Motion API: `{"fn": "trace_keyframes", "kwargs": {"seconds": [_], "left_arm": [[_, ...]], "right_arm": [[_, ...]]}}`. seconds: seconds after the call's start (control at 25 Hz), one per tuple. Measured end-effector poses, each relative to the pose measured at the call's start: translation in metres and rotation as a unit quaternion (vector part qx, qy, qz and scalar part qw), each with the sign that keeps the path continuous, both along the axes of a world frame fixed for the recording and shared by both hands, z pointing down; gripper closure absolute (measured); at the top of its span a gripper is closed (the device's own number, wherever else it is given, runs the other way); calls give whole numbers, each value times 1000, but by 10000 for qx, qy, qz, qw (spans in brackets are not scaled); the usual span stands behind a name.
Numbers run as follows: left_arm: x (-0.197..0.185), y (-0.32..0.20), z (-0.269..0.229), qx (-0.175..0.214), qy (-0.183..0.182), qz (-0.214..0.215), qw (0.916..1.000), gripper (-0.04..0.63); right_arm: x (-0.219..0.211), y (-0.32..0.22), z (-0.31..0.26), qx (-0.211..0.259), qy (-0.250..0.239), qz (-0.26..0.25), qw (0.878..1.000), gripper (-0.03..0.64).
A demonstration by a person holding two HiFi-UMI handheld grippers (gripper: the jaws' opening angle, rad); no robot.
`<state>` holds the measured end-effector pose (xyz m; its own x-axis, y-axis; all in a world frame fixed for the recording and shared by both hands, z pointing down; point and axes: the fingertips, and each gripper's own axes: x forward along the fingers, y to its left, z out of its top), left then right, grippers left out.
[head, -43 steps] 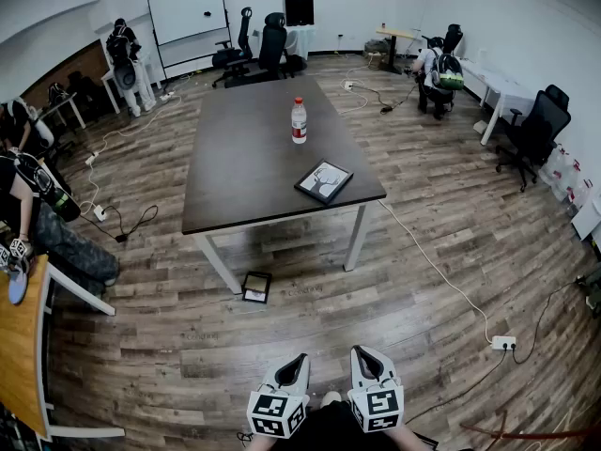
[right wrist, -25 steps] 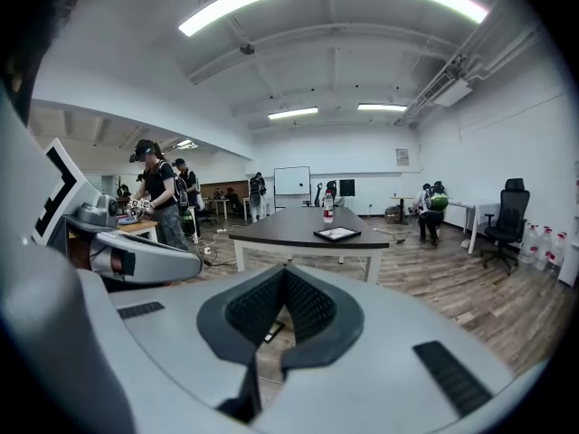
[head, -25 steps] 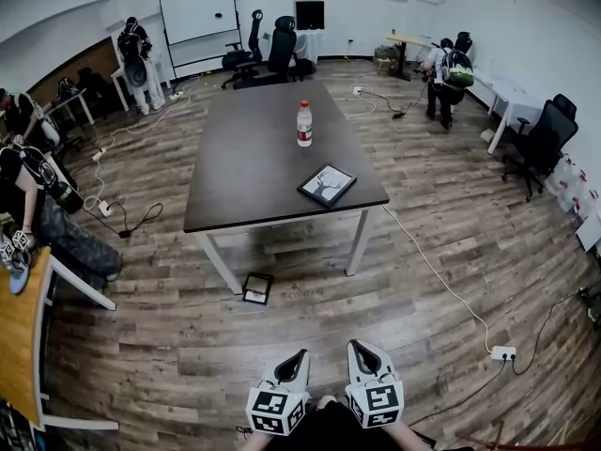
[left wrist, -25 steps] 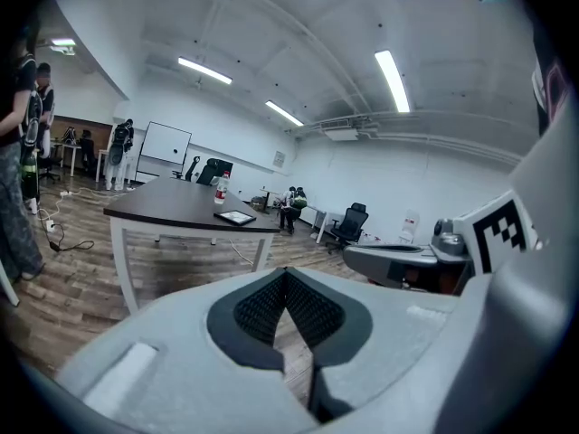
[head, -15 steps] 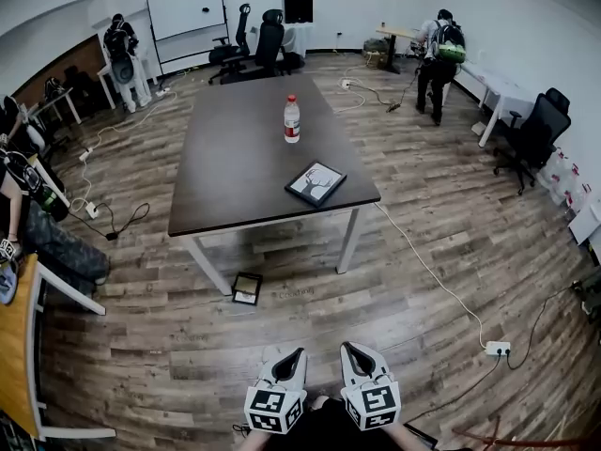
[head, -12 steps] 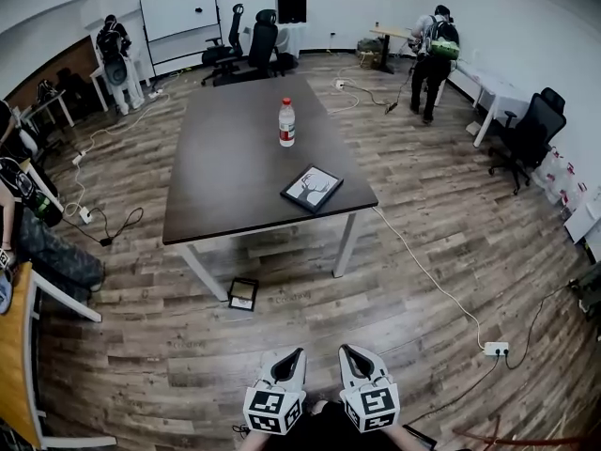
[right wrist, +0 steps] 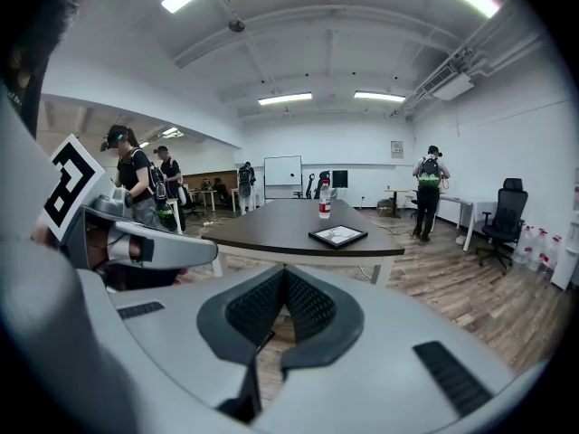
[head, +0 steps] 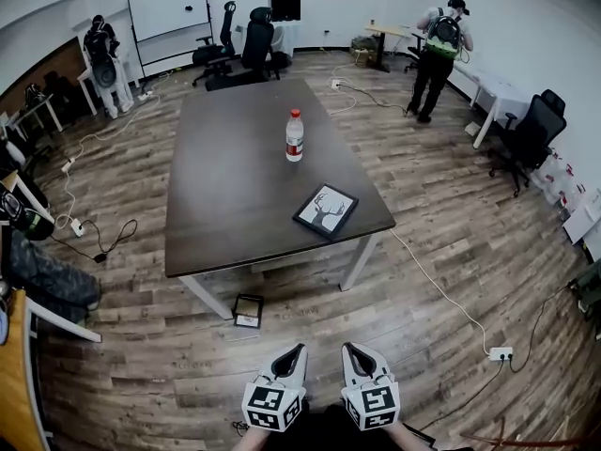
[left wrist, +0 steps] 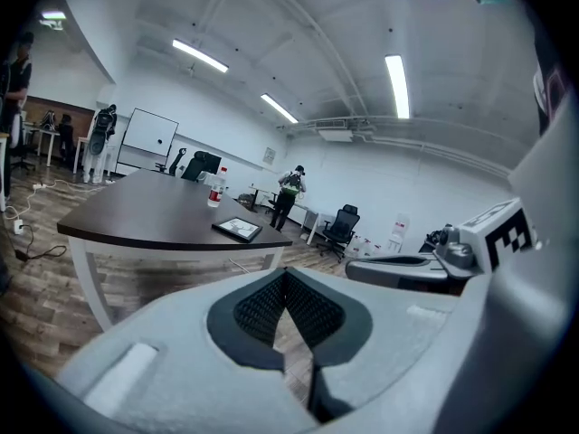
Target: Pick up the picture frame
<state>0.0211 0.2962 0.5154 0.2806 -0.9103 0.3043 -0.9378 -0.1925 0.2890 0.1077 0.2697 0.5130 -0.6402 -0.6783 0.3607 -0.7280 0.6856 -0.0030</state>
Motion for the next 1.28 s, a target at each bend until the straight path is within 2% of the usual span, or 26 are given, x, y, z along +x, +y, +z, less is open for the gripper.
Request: {"fn": "trace_keyframes", "kwargs": {"seconds": [0.28,0.52,0.72,0.92,1.08,1.28], "left_arm": [[-61,-29,1,22,23,144,9999,586],[-98,-50,13,-189,-61,309,9993,586],[-99,-60,13,-239,-72,596,9979,586],[-94,-64,13,-259,-83,701,9972,586],[-96,-69,17,-280,-19,627,9976,586],[-105,-83,25,-333,12,318,9989,586]], "right_arm": [[-61,-27,7,-98,46,61,9999,611],[-83,-37,17,-169,137,397,9990,611],[-89,-44,16,-163,39,716,9973,611],[-85,-46,15,-178,19,851,9962,611],[-84,-52,20,-235,25,847,9961,611],[-86,-71,30,-295,29,696,9971,611]]}}
